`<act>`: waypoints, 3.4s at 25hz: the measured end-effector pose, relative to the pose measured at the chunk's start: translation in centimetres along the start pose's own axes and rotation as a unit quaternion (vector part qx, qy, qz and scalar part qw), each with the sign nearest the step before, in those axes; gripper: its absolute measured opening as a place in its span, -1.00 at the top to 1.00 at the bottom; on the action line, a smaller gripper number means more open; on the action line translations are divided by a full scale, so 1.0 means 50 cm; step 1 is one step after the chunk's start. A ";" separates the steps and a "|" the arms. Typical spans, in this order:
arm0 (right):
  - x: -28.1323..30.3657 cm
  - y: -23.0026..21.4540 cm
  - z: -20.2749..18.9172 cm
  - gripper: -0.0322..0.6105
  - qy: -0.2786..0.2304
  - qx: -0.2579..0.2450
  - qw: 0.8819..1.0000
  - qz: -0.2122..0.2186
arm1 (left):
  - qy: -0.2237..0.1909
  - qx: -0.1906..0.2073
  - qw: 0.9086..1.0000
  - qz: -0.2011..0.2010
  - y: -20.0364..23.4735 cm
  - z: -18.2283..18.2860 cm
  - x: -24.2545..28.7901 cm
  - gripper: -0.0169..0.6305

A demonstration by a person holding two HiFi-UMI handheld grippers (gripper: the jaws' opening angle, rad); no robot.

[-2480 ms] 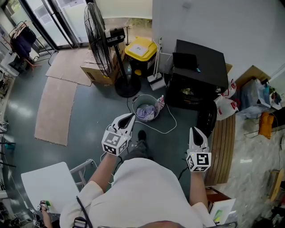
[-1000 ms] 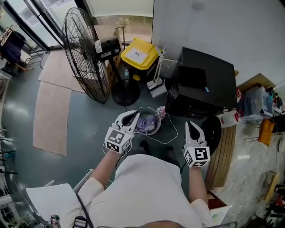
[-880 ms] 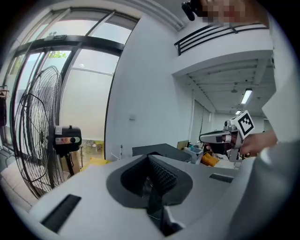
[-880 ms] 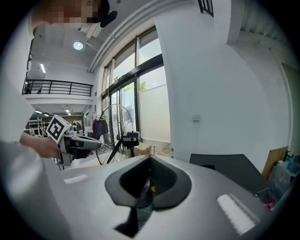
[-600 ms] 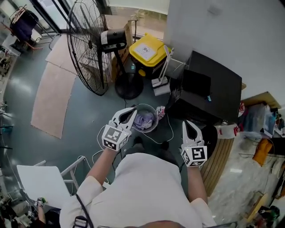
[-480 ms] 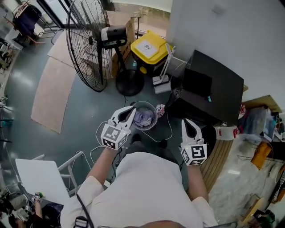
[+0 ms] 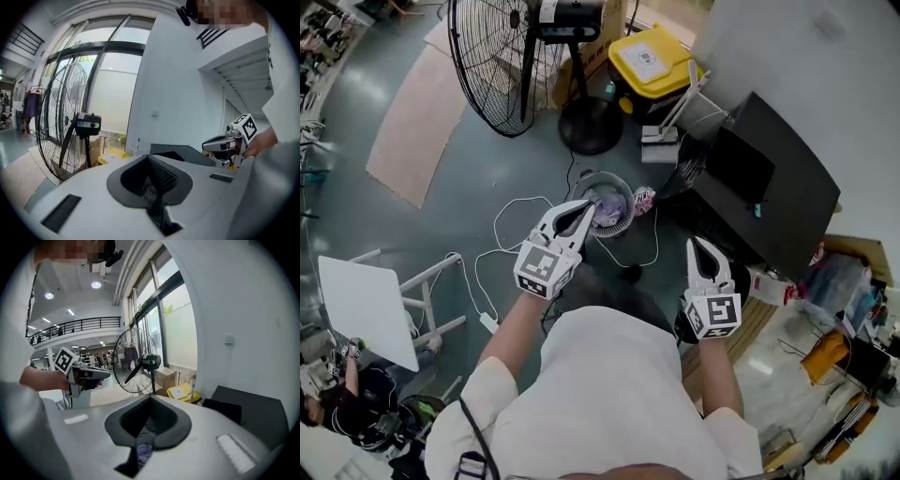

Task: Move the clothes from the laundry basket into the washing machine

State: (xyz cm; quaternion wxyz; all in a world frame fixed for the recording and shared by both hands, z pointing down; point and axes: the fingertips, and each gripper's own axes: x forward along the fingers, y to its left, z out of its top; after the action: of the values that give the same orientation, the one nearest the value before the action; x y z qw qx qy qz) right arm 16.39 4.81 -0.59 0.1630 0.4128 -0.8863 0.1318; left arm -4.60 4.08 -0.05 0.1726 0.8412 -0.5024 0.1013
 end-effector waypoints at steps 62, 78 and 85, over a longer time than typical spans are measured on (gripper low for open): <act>0.751 0.125 -1.083 0.77 0.237 -0.002 0.964 0.119 | 0.162 -0.092 0.981 0.056 0.339 -1.091 0.205 0.93; 0.916 0.113 -1.316 0.61 0.304 -0.114 0.925 0.196 | 0.156 -0.066 0.985 0.042 0.417 -1.248 0.301 0.93; 0.974 0.103 -1.388 0.53 0.329 -0.180 0.890 0.258 | 0.139 -0.042 0.989 0.008 0.441 -1.272 0.356 0.93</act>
State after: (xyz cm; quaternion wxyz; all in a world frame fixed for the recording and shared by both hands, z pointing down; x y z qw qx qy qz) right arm -4.60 0.01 81.56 0.4769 0.0658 -0.8659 0.1356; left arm -15.36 4.97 68.74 0.2754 0.8068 -0.4841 0.1970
